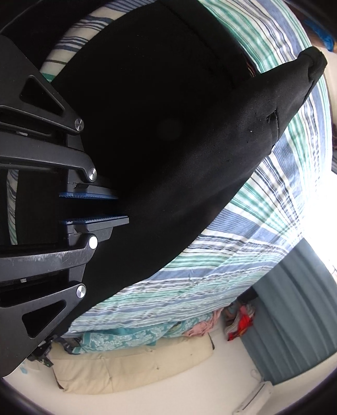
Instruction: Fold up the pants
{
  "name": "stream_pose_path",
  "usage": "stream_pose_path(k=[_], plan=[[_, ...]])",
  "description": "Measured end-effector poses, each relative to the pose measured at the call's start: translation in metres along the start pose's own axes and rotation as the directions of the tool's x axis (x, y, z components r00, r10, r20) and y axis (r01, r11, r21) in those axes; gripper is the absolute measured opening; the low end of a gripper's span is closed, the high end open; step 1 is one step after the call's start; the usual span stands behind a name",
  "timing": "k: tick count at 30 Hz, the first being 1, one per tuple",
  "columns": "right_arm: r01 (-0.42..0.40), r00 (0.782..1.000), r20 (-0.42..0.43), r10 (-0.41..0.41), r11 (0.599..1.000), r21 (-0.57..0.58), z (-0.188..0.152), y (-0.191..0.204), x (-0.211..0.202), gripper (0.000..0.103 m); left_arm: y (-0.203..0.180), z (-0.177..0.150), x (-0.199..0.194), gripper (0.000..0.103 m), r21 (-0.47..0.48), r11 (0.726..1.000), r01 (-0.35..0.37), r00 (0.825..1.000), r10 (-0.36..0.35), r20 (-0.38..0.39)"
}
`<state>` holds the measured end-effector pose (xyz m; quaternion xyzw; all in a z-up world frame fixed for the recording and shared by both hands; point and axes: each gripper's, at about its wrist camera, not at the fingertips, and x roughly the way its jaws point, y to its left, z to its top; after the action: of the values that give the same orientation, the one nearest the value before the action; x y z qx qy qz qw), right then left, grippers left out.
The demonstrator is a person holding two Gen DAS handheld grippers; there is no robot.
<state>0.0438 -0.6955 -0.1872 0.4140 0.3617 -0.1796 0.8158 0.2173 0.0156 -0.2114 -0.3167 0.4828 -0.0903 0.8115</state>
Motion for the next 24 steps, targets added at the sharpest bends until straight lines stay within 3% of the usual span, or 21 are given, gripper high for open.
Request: stream_pose_path(k=[2, 4, 6, 7, 8, 9, 12, 15, 19, 24], plan=[[0.002, 1.0, 0.008, -0.002, 1.0, -0.016, 0.001, 0.006, -0.002, 0.005, 0.004, 0.003, 0.002, 0.054, -0.011, 1.0, -0.022, 0.999, 0.022, 0.025], [0.006, 1.0, 0.017, -0.006, 1.0, -0.027, 0.001, 0.009, -0.003, 0.005, 0.007, 0.008, 0.001, 0.063, -0.035, 0.999, -0.019, 0.998, 0.021, 0.055], [0.002, 1.0, 0.026, -0.001, 1.0, -0.025, 0.001, 0.009, -0.005, 0.004, 0.011, 0.01, 0.001, 0.063, -0.056, 0.998, -0.01, 0.997, 0.014, 0.07], [-0.003, 1.0, 0.028, 0.003, 1.0, -0.02, 0.001, 0.009, -0.005, 0.005, 0.012, 0.013, 0.002, 0.058, -0.061, 0.998, -0.014, 0.997, 0.019, 0.077], [-0.007, 1.0, 0.029, 0.007, 1.0, -0.014, 0.001, 0.008, -0.006, 0.005, 0.013, 0.015, 0.005, 0.021, -0.068, 0.997, -0.024, 0.996, 0.029, 0.079], [-0.01, 1.0, 0.029, 0.01, 1.0, -0.007, 0.002, 0.007, -0.005, 0.004, 0.017, 0.018, 0.008, 0.007, -0.085, 0.996, -0.04, 0.997, 0.045, 0.062], [-0.019, 1.0, 0.024, 0.019, 1.0, 0.005, 0.004, 0.005, -0.005, 0.004, 0.016, 0.02, -0.002, 0.006, -0.151, 0.989, 0.005, 0.998, 0.004, 0.058], [-0.029, 0.999, 0.034, 0.029, 1.0, -0.006, 0.013, 0.007, -0.013, 0.004, 0.002, 0.013, -0.032, 0.006, -0.118, 0.992, 0.044, 0.998, -0.038, 0.051], [0.008, 0.999, 0.05, -0.007, 1.0, -0.02, 0.022, 0.001, -0.016, 0.005, 0.0, -0.005, -0.034, 0.006, -0.039, 0.998, -0.044, 0.999, 0.044, -0.006], [0.067, 0.993, -0.106, -0.057, 0.994, 0.086, 0.019, -0.029, 0.017, 0.005, 0.02, -0.023, -0.02, 0.006, -0.081, 0.993, -0.081, 0.995, 0.075, -0.07]])
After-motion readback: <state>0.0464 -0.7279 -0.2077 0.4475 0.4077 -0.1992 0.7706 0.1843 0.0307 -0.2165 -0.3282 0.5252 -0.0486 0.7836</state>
